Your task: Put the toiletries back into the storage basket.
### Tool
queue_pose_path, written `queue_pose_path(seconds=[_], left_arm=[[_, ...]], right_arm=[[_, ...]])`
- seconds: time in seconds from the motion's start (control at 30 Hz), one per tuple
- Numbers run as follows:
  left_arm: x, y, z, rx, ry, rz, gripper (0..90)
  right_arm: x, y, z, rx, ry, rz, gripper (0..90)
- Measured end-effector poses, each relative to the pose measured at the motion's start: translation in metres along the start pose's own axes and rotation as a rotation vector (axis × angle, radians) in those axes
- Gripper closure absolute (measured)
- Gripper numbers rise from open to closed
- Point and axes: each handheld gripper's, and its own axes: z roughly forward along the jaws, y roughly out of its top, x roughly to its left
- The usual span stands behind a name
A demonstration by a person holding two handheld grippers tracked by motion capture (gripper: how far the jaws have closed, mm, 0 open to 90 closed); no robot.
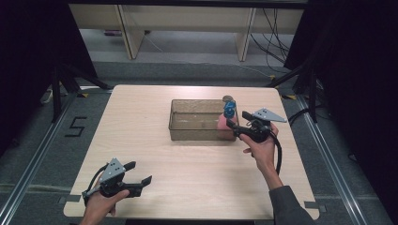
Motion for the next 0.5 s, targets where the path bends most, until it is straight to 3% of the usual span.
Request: queue_pose_path(seconds=[0.03,0.07,0.1,0.13,0.27,0.3,0.4,0.5], left_arm=[[0.000,0.000,0.000,0.001,0.000,0.001,14.7],[0.000,0.000,0.000,0.001,0.001,0.002,14.7],[0.000,0.000,0.000,0.002,0.001,0.003,14.7],[0.000,0.000,0.000,0.003,0.001,0.005,14.7],[0.000,0.000,0.000,0.004,0.000,0.005,14.7],[0.000,0.000,0.000,0.004,0.000,0.005,14.7],[0.000,0.000,0.000,0.003,-0.001,0.006,14.7],[0.000,0.000,0.000,0.003,0.000,0.007,14.7]], right_arm=[[0.000,0.000,-0.001,-0.004,-0.003,-0.013,22.2],[0.004,0.000,-0.002,0.009,0.005,0.018,22.0],[0.003,0.000,-0.002,0.001,0.005,-0.007,21.9],[0.007,0.000,-0.003,0.008,0.011,0.022,21.9],[0.010,-0.001,-0.006,0.004,0.014,-0.016,21.0],[0.012,-0.002,-0.006,0.003,0.019,0.009,20.8],[0.014,-0.003,-0.008,0.010,0.025,-0.029,21.1],[0.018,-0.007,-0.009,0.017,0.024,0.004,21.1]])
